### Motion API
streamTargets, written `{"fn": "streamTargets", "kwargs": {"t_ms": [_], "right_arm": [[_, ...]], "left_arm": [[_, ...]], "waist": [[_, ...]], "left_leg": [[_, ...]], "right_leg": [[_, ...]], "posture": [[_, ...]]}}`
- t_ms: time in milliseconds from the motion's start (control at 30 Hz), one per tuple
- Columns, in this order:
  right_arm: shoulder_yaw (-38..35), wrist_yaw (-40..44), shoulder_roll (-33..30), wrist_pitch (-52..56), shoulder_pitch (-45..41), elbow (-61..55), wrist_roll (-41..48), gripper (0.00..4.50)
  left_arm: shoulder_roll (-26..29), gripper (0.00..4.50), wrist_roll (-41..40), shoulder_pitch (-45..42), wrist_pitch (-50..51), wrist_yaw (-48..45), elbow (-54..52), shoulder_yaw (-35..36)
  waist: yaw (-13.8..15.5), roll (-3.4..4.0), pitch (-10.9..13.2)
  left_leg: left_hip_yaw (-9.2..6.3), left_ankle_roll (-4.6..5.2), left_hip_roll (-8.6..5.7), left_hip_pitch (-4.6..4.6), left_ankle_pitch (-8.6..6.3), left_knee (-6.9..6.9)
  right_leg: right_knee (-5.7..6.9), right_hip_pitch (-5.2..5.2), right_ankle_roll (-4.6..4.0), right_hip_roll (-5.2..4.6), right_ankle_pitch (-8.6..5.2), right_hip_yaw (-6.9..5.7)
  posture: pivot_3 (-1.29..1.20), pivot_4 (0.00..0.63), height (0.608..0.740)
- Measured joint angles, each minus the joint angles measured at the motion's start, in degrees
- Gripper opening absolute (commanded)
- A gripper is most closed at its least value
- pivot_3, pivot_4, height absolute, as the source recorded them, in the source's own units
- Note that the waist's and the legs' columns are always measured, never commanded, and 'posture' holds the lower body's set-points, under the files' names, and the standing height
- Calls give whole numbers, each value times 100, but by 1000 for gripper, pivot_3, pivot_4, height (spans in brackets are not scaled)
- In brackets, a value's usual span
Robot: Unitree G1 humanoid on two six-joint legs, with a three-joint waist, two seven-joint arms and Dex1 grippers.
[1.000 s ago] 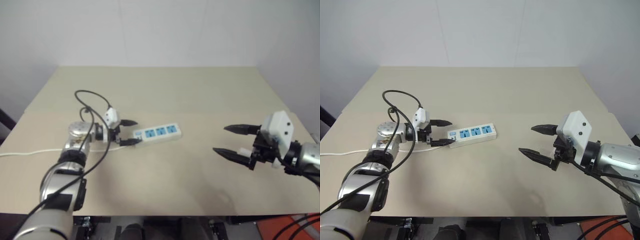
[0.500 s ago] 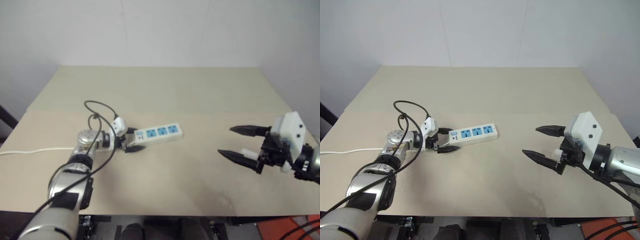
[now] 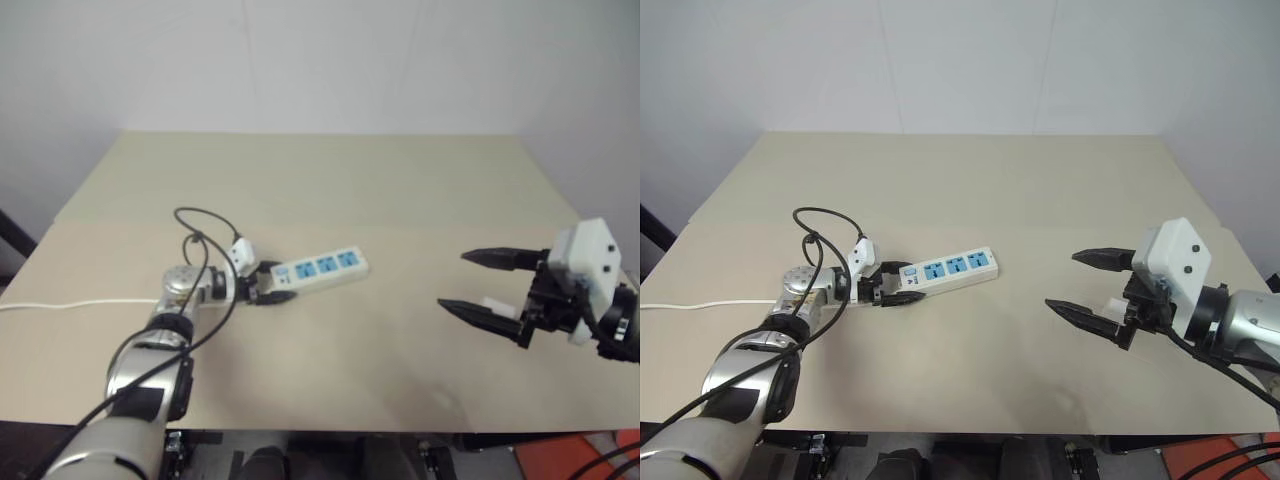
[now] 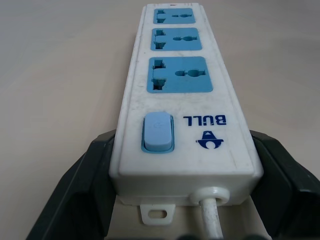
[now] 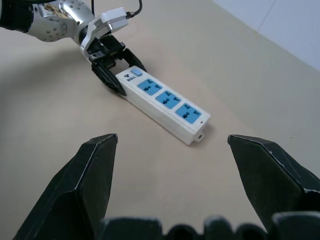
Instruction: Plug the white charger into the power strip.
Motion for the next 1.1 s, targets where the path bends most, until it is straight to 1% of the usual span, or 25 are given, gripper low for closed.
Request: {"fn": "streamTargets", "kwargs": {"t_ms": [133, 233, 333, 400, 467, 667, 833, 1100], "right_arm": [[6, -5, 0, -1, -16, 45, -4, 4198], [126, -1, 1, -18, -42, 94, -14, 4198], [306, -1, 8, -28, -103, 180, -32, 4198], [408, -4, 9, -57, -195, 215, -40, 4198], [436, -9, 13, -63, -218, 218, -46, 4198], [433, -63, 18, -65, -208, 224, -48, 4198], [366, -41, 18, -65, -111, 221, -42, 4198], [125, 52, -72, -56, -87, 214, 13, 4198]], "left_arm": [[21, 3283, -120, 195, 178, -601, -408, 3], [30, 3283, -309, 548, 333, -1014, -1163, -16], [-11, 3283, -339, 949, 374, -1133, -1827, -130], [-60, 4051, -329, 1119, 396, -1112, -2082, -269], [-80, 4470, -325, 1149, 395, -1090, -2253, -353], [-183, 4470, -440, 1272, 502, -983, -2549, -432], [-257, 4470, -583, 1283, 501, -950, -2516, -414], [-201, 4470, -714, 1098, 211, -1208, -1897, -399]], "waist": [[-6, 0, 0], [-8, 0, 0], [7, 0, 0], [27, 0, 0], [52, 0, 0], [53, 0, 0], [58, 0, 0], [43, 0, 0]], "left_leg": [[-1, 0, 1, -3, 0, 0], [-2, 0, 1, -5, 0, 0], [-1, 0, 0, -5, 0, 0], [-2, 0, 0, -5, 0, 4], [-3, 0, 0, -4, 0, 5], [-2, 0, 1, 0, 0, 5], [-1, 0, 1, 1, 0, 5], [0, 1, 1, 8, 0, 5]], "right_leg": [[4, -1, 0, 0, 0, -1], [4, -1, 0, -1, 0, -1], [2, -1, 0, -3, 0, 0], [-2, -1, 0, -2, 0, -1], [-2, -1, 0, -2, 0, -1], [-1, 0, 0, -2, 0, 0], [-1, 0, 0, -1, 0, 0], [0, 6, -1, 0, 0, 1]], "posture": [[0, 150, 740], [0, 150, 740], [0, 150, 740], [0, 150, 740], [0, 150, 740], [0, 150, 740], [0, 150, 740], [0, 150, 740]]}}
